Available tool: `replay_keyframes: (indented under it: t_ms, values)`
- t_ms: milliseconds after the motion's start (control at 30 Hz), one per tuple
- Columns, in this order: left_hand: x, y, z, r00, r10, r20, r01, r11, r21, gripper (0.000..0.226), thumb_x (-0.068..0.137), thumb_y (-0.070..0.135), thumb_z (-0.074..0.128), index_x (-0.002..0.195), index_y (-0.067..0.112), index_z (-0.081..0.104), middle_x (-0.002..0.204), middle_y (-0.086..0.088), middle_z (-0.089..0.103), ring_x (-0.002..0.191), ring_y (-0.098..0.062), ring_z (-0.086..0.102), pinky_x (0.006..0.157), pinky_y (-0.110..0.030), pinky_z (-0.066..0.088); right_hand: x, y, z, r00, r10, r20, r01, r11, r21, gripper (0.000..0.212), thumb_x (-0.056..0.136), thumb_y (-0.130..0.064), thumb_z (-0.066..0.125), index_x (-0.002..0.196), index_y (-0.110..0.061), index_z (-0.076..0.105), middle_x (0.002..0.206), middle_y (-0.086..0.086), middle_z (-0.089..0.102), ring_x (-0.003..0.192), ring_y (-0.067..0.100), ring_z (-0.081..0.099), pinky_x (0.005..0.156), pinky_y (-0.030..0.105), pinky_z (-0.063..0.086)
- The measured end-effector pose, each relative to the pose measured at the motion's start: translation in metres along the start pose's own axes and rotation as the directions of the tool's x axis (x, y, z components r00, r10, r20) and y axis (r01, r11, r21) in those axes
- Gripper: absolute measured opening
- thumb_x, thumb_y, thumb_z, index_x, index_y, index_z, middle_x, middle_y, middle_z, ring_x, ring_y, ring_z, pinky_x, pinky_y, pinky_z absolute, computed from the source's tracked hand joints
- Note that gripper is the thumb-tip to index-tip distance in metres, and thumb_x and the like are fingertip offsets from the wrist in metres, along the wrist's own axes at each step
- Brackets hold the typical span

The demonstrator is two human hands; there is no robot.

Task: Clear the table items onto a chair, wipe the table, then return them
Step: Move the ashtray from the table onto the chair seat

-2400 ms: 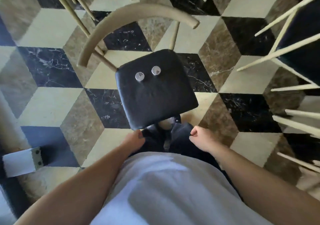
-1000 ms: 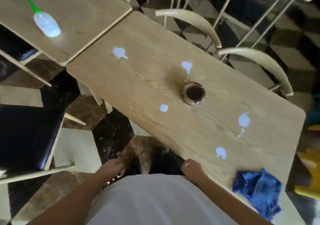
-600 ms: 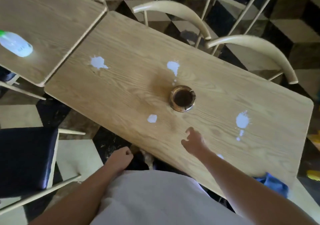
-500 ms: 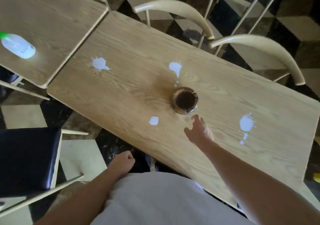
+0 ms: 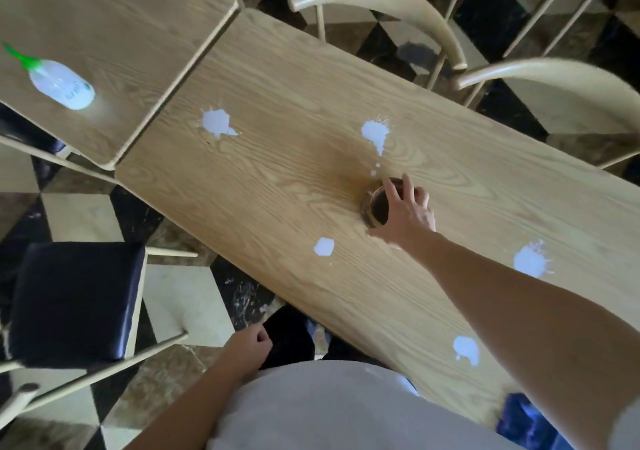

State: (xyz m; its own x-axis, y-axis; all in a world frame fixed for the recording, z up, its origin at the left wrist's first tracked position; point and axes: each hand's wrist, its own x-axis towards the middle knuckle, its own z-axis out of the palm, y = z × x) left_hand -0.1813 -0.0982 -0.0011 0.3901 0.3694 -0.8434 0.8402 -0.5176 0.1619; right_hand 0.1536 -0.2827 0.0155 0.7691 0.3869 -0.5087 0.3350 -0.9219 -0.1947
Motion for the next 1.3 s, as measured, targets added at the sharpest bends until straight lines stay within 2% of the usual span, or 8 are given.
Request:
replay_keyframes:
  t_ms: [100, 200, 467, 667, 900, 967, 1167, 1300]
  values:
    - [-0.007, -0.004, 0.012, 1.0, -0.016, -0.025, 0.015, 0.999, -0.033, 0.01, 0.088, 0.023, 0.053, 0.085, 0.017, 0.061, 0.078, 0.002, 0.064, 0.071, -0.012, 0.056, 0.063, -0.027, 0.041, 0.005, 0.0, 0.001, 0.999, -0.008, 0.04, 0.009, 1.0, -0.022, 0.126, 0.061, -0.059, 0.083, 0.151, -0.045, -0.005, 0.161, 0.002, -0.009, 0.138, 0.041, 0.015, 0.094, 0.055, 0.047]
    - [-0.014, -0.008, 0.021, 0.998, -0.044, -0.035, 0.042, 0.998, -0.057, 0.007, 0.087, 0.026, 0.054, 0.082, 0.022, 0.059, 0.077, 0.005, 0.063, 0.075, -0.012, 0.059, 0.07, -0.031, 0.047, 0.008, -0.003, 0.004, 1.0, 0.005, 0.031, -0.003, 0.999, -0.052, 0.129, 0.057, -0.053, 0.082, 0.15, -0.045, -0.007, 0.156, 0.004, -0.001, 0.129, 0.041, 0.022, 0.087, 0.051, 0.05]
    - [-0.037, -0.026, 0.044, 0.991, -0.117, -0.069, 0.106, 0.984, -0.142, 0.012, 0.09, 0.027, 0.053, 0.078, 0.025, 0.056, 0.079, 0.004, 0.063, 0.081, -0.015, 0.06, 0.071, -0.031, 0.046, -0.008, -0.01, 0.002, 1.0, 0.013, -0.019, -0.012, 0.999, 0.033, 0.121, 0.05, -0.049, 0.082, 0.146, -0.04, 0.009, 0.149, 0.007, 0.013, 0.124, 0.042, 0.028, 0.08, 0.052, 0.053]
    - [-0.062, -0.045, 0.063, 0.979, -0.204, -0.033, 0.174, 0.901, -0.398, 0.013, 0.091, 0.022, 0.051, 0.079, 0.022, 0.057, 0.071, 0.003, 0.06, 0.067, -0.014, 0.056, 0.063, -0.032, 0.042, -0.078, -0.043, 0.025, 0.973, -0.226, -0.051, 0.23, 0.968, 0.102, 0.116, 0.055, -0.055, 0.079, 0.148, -0.043, 0.01, 0.149, 0.002, 0.015, 0.125, 0.036, 0.031, 0.088, 0.049, 0.049]
    - [-0.102, -0.087, 0.116, 0.942, -0.334, 0.025, 0.258, 0.676, -0.69, 0.012, 0.085, 0.025, 0.054, 0.074, 0.023, 0.058, 0.08, -0.003, 0.069, 0.07, -0.02, 0.06, 0.065, -0.031, 0.046, -0.171, -0.085, 0.088, 0.825, -0.54, 0.17, 0.557, 0.827, -0.077, 0.115, 0.056, -0.07, 0.066, 0.149, -0.042, 0.005, 0.152, 0.002, 0.013, 0.131, 0.035, 0.029, 0.088, 0.047, 0.054]
    - [-0.115, -0.097, 0.136, 0.935, -0.352, 0.04, 0.266, 0.622, -0.737, 0.011, 0.084, 0.026, 0.054, 0.074, 0.023, 0.058, 0.081, -0.003, 0.069, 0.071, -0.021, 0.06, 0.063, -0.031, 0.045, -0.191, -0.09, 0.104, 0.786, -0.574, 0.23, 0.608, 0.785, -0.119, 0.114, 0.056, -0.073, 0.064, 0.148, -0.044, 0.003, 0.153, 0.002, 0.015, 0.132, 0.035, 0.028, 0.091, 0.049, 0.053]
    - [-0.163, -0.127, 0.217, 0.918, -0.395, 0.034, 0.275, 0.573, -0.772, 0.013, 0.089, 0.025, 0.052, 0.092, 0.02, 0.064, 0.095, -0.006, 0.07, 0.085, -0.023, 0.061, 0.076, -0.032, 0.049, -0.254, -0.097, 0.146, 0.7, -0.619, 0.355, 0.706, 0.674, -0.217, 0.117, 0.058, -0.069, 0.068, 0.149, -0.047, -0.001, 0.159, 0.003, 0.007, 0.14, 0.039, 0.021, 0.1, 0.051, 0.048]
    - [-0.202, -0.143, 0.272, 0.878, -0.469, 0.093, 0.318, 0.427, -0.846, 0.014, 0.094, 0.023, 0.049, 0.092, 0.019, 0.063, 0.093, 0.0, 0.065, 0.1, -0.026, 0.062, 0.076, -0.027, 0.041, -0.293, -0.095, 0.171, 0.633, -0.64, 0.436, 0.769, 0.586, -0.256, 0.117, 0.059, -0.065, 0.07, 0.149, -0.046, -0.001, 0.158, 0.002, 0.006, 0.139, 0.037, 0.02, 0.096, 0.048, 0.05]
